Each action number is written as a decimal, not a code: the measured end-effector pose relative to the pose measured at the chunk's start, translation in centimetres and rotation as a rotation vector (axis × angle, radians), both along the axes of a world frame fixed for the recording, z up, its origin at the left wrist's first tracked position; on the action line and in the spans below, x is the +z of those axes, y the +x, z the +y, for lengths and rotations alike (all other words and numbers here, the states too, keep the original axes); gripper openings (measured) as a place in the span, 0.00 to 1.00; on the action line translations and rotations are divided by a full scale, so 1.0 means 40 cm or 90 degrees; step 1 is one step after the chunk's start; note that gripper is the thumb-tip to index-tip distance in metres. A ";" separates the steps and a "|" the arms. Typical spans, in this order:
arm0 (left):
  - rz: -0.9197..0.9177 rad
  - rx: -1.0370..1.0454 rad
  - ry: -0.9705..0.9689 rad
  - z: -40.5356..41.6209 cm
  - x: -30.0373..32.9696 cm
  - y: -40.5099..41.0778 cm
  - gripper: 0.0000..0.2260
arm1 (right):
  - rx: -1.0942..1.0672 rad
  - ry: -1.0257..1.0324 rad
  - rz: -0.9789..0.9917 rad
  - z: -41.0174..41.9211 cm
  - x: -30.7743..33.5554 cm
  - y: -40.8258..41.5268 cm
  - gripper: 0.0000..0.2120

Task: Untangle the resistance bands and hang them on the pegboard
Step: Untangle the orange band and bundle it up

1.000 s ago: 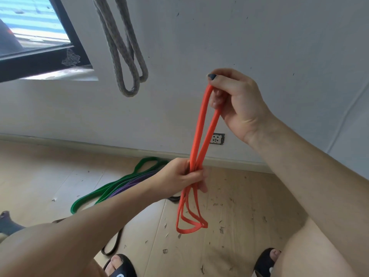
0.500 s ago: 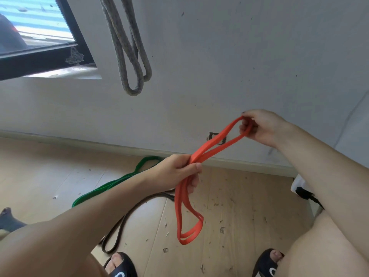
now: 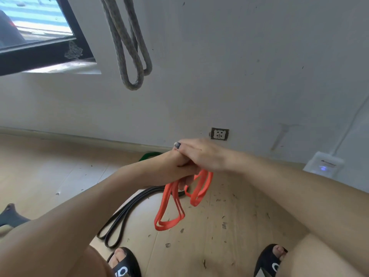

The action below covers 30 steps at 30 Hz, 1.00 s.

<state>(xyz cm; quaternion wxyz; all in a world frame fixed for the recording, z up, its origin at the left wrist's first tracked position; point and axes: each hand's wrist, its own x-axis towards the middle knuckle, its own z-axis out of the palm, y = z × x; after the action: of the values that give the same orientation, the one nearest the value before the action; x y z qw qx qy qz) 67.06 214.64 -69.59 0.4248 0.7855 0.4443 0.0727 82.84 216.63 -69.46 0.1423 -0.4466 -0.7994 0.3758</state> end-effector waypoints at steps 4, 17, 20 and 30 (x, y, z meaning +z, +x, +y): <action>-0.006 0.006 -0.036 0.008 0.003 -0.027 0.11 | -0.009 0.012 -0.026 -0.015 -0.006 -0.004 0.23; -0.033 0.012 0.013 0.028 -0.020 -0.079 0.04 | -0.011 0.106 -0.076 -0.008 0.033 0.011 0.09; -0.003 0.003 0.047 0.033 -0.022 -0.088 0.10 | 0.000 0.092 -0.058 -0.004 0.045 0.031 0.10; -0.024 -0.023 0.237 0.044 -0.055 -0.100 0.03 | -0.010 0.096 -0.005 0.015 0.055 0.053 0.09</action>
<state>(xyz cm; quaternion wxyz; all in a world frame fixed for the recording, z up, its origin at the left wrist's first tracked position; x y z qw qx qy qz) 63.08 216.40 -71.79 0.2812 0.8569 0.4010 0.1606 84.95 217.23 -67.24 0.1756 -0.4426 -0.8223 0.3116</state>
